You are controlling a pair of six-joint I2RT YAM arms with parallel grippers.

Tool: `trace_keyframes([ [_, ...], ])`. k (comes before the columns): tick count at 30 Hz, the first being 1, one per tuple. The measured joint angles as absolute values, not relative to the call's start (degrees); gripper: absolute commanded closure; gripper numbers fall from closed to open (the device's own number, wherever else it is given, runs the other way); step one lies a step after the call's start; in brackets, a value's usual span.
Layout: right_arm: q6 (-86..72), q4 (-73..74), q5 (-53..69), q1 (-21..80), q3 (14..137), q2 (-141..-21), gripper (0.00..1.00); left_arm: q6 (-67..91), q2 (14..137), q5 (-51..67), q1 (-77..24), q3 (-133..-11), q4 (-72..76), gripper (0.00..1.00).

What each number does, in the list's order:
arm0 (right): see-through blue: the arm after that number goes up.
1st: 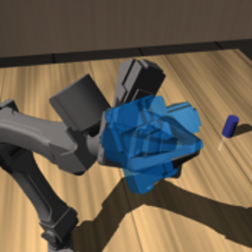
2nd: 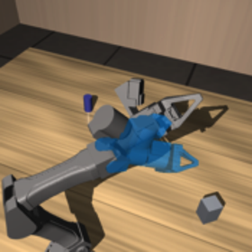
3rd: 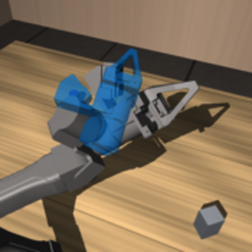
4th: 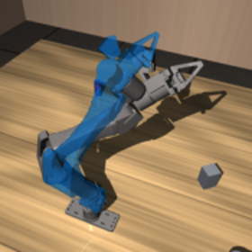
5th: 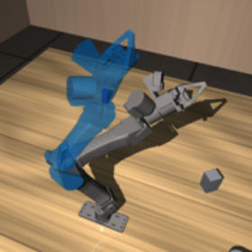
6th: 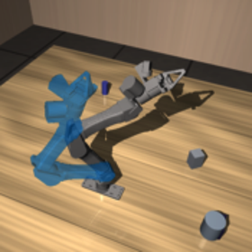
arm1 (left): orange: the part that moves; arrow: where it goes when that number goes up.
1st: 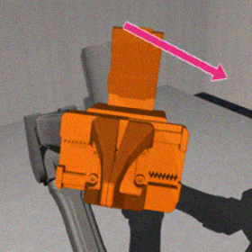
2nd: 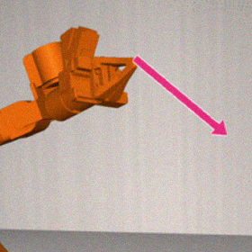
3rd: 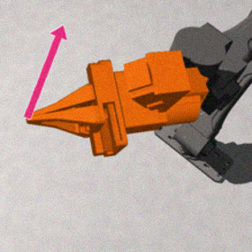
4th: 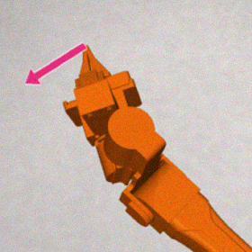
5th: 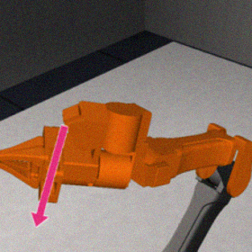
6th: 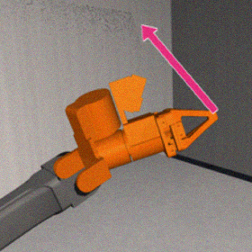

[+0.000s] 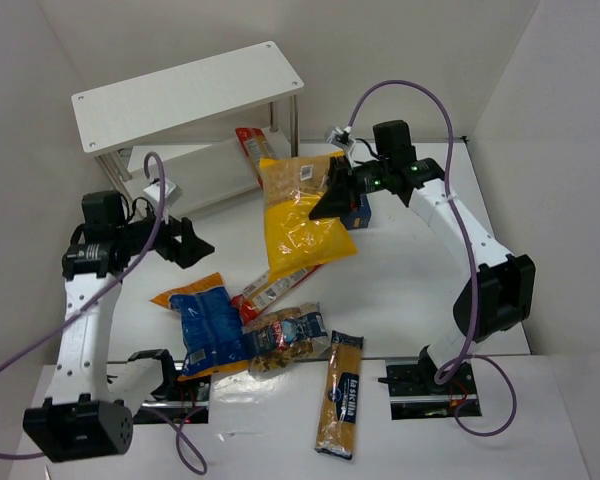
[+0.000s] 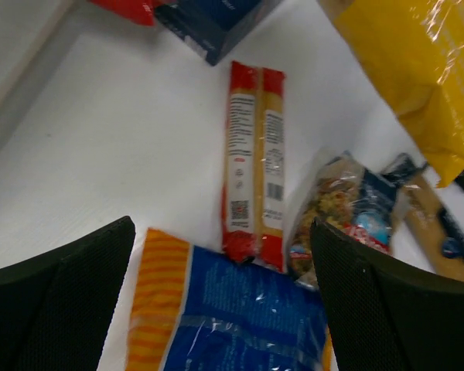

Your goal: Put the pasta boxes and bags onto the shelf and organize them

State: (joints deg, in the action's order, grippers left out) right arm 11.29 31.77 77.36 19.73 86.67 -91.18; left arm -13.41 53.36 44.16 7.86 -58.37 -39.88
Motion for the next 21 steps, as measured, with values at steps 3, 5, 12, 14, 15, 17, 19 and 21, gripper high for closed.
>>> trace_keyframes([
  [3, 11.0, 31.7, 77.3, 20.3, 86.7, -91.2, 1.00, -13.1, 60.0, 54.4, 11.6, -60.0, -40.3, 0.01],
  [5, 10.5, 31.7, 77.3, 20.7, 86.7, -91.2, 1.00, -13.1, 64.2, 60.5, 14.6, -60.1, -40.9, 0.01],
  [12, 8.5, 31.5, 77.0, 22.0, 86.7, -91.2, 1.00, -5.1, 70.0, 76.2, 15.8, -60.3, -37.3, 0.01],
  [14, 8.3, 31.5, 76.8, 23.0, 87.2, -91.5, 1.00, -1.8, 70.3, 78.3, 14.2, -61.6, -34.7, 0.01],
  [15, 8.1, 31.6, 76.8, 23.6, 87.9, -92.0, 1.00, -0.4, 70.8, 79.2, 12.7, -62.9, -34.0, 0.01],
  [17, 8.2, 32.0, 76.8, 25.0, 90.0, -93.6, 1.00, 1.7, 72.4, 80.7, 9.7, -65.3, -32.4, 0.01],
  [19, 8.4, 32.2, 76.7, 26.3, 92.4, -95.9, 1.00, 3.1, 74.5, 81.7, 7.0, -66.8, -31.2, 0.01],
  [21, 8.7, 32.7, 76.7, 27.2, 94.5, -98.0, 1.00, 4.4, 76.5, 81.9, 6.0, -67.0, -30.3, 0.01],
])
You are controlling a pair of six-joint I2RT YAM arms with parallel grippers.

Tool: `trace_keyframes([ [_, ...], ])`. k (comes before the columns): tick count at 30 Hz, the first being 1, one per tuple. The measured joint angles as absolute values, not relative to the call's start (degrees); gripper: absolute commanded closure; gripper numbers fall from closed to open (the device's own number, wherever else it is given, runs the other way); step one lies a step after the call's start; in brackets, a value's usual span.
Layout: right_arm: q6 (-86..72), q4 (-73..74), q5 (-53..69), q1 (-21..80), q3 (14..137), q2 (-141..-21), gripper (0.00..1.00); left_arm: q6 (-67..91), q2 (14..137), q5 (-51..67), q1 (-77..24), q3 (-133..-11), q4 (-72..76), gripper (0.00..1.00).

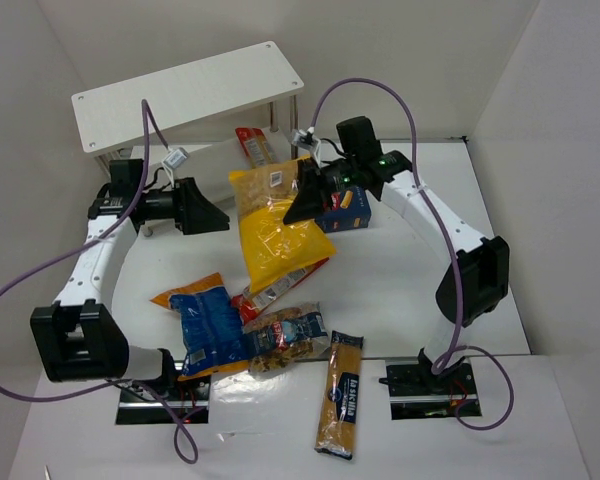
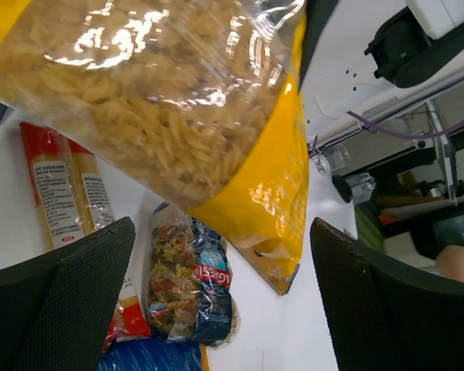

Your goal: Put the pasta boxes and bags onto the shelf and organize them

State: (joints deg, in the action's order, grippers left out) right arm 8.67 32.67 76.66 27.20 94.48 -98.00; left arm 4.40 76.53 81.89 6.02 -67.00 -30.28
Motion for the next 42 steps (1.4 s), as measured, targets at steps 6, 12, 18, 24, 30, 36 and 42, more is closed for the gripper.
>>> trace_keyframes([
  [6, 8.9, 34.4, 75.7, 28.2, 96.9, -100.1, 1.00, 8.5, 80.8, 81.3, 6.0, -66.0, -28.0, 0.01],
  [12, 8.6, 34.8, 77.2, 28.7, 98.6, -100.2, 1.00, 11.0, 84.2, 81.2, 5.2, -66.1, -25.6, 0.01],
  [18, 8.4, 35.0, 78.5, 29.7, 100.2, -101.6, 1.00, 12.3, 89.5, 81.3, 2.3, -69.6, -25.5, 0.01],
  [24, 9.0, 35.7, 80.0, 30.5, 103.3, -105.7, 1.00, 12.1, 91.3, 82.0, 0.6, -75.4, -25.5, 0.01],
  [30, 11.1, 37.5, 80.4, 31.3, 106.4, -109.7, 1.00, 1.0, 96.3, 82.4, 0.5, -80.3, -37.8, 0.01],
  [36, 13.2, 41.7, 80.9, 32.0, 109.8, -113.1, 1.00, -5.3, 97.5, 81.8, 1.0, -80.8, -44.6, 0.01],
  [42, 14.0, 43.5, 80.8, 32.3, 111.1, -113.3, 1.00, -6.5, 97.5, 82.4, 0.6, -80.6, -46.2, 0.01],
])
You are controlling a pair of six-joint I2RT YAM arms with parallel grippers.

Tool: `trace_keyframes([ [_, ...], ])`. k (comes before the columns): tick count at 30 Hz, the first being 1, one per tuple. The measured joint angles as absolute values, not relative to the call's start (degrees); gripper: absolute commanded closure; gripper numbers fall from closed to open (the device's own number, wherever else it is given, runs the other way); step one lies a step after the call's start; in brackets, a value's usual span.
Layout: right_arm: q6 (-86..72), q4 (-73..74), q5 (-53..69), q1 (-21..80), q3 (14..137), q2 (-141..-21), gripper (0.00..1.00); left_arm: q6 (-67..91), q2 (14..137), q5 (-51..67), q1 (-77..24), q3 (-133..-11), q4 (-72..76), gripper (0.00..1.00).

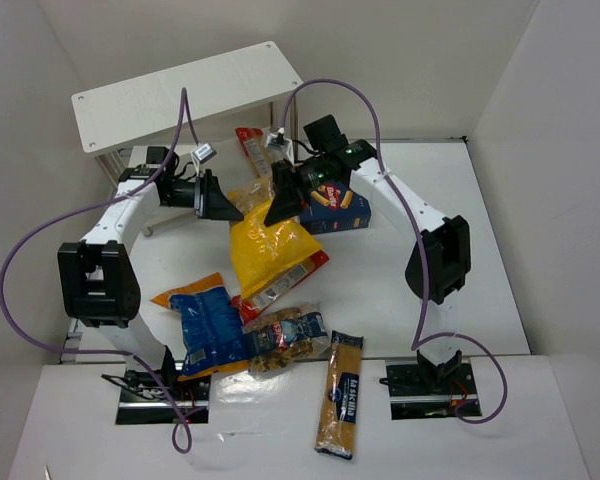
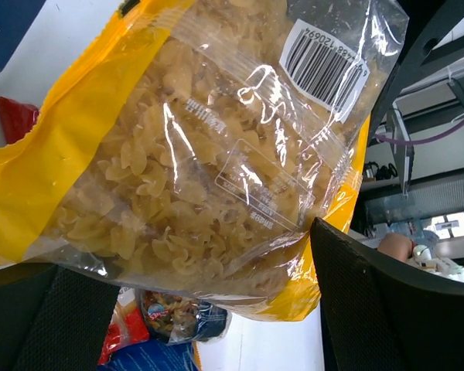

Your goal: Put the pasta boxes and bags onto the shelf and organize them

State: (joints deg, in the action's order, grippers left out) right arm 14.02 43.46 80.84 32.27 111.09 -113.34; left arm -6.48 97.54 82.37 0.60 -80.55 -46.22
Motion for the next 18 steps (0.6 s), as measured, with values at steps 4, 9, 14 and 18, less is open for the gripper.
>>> trace_keyframes([
  [4, 14.1, 45.0, 81.2, 32.3, 111.4, -114.0, 1.00, -6.7, 96.9, 81.6, -0.8, -79.7, -45.5, 0.01],
  [9, 16.1, 48.4, 81.6, 32.2, 111.9, -114.0, 1.00, -2.5, 94.0, 80.0, -2.4, -77.1, -40.8, 0.01],
  [14, 17.2, 48.9, 80.2, 31.8, 112.2, -113.6, 1.00, 1.2, 93.4, 79.7, -2.2, -76.0, -37.3, 0.01],
  [18, 15.8, 47.0, 76.9, 31.4, 112.2, -112.7, 1.00, 1.8, 94.4, 79.7, -1.8, -77.4, -37.5, 0.01],
])
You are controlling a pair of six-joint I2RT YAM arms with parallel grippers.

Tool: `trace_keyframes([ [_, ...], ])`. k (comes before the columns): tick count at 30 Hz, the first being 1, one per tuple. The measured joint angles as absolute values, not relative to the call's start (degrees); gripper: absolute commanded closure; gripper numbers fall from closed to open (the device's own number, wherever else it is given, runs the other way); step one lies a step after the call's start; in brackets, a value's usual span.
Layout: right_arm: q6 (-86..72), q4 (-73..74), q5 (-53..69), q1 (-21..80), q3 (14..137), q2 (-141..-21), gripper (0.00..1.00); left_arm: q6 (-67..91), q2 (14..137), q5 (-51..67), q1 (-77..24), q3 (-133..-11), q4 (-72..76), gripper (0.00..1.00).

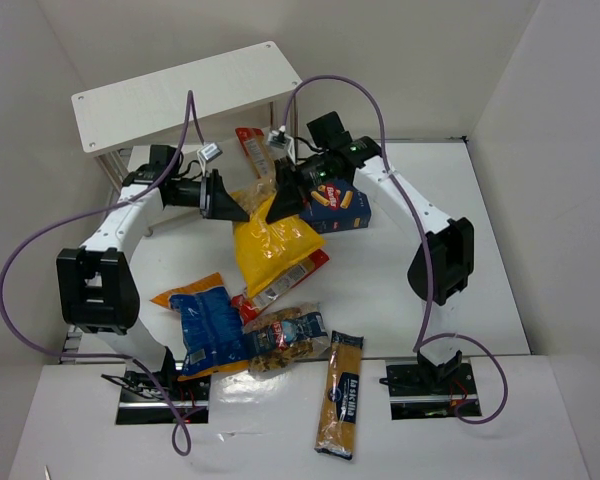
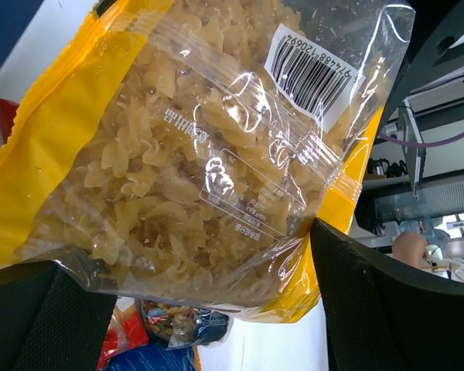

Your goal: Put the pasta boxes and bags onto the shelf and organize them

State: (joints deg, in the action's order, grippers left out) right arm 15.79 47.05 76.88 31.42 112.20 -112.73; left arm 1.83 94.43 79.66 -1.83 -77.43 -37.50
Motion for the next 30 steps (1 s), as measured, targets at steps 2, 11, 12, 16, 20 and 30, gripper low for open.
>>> trace_keyframes([
  [2, 14.5, 46.3, 74.2, 31.4, 112.6, -112.4, 1.00, 1.7, 94.9, 79.4, -1.7, -78.1, -37.5, 0.01],
  [11, 11.4, 43.9, 64.6, 31.2, 117.2, -112.2, 1.00, 1.8, 96.0, 78.1, 0.2, -84.4, -39.0, 0.01],
  [12, 11.4, 43.7, 64.1, 31.2, 117.6, -112.2, 1.00, 1.9, 96.0, 78.2, 0.3, -84.8, -39.0, 0.01],
  [16, 10.7, 43.7, 63.4, 31.2, 118.4, -112.2, 1.00, 1.9, 96.0, 78.3, 0.5, -85.0, -39.4, 0.48],
  [20, 9.9, 44.3, 61.1, 31.0, 118.4, -112.3, 1.00, 1.7, 95.7, 80.0, 0.8, -84.9, -39.9, 1.00],
  [30, 9.7, 42.8, 60.1, 31.7, 117.8, -112.5, 0.78, -1.1, 92.6, 78.8, 1.9, -84.5, -40.6, 1.00],
])
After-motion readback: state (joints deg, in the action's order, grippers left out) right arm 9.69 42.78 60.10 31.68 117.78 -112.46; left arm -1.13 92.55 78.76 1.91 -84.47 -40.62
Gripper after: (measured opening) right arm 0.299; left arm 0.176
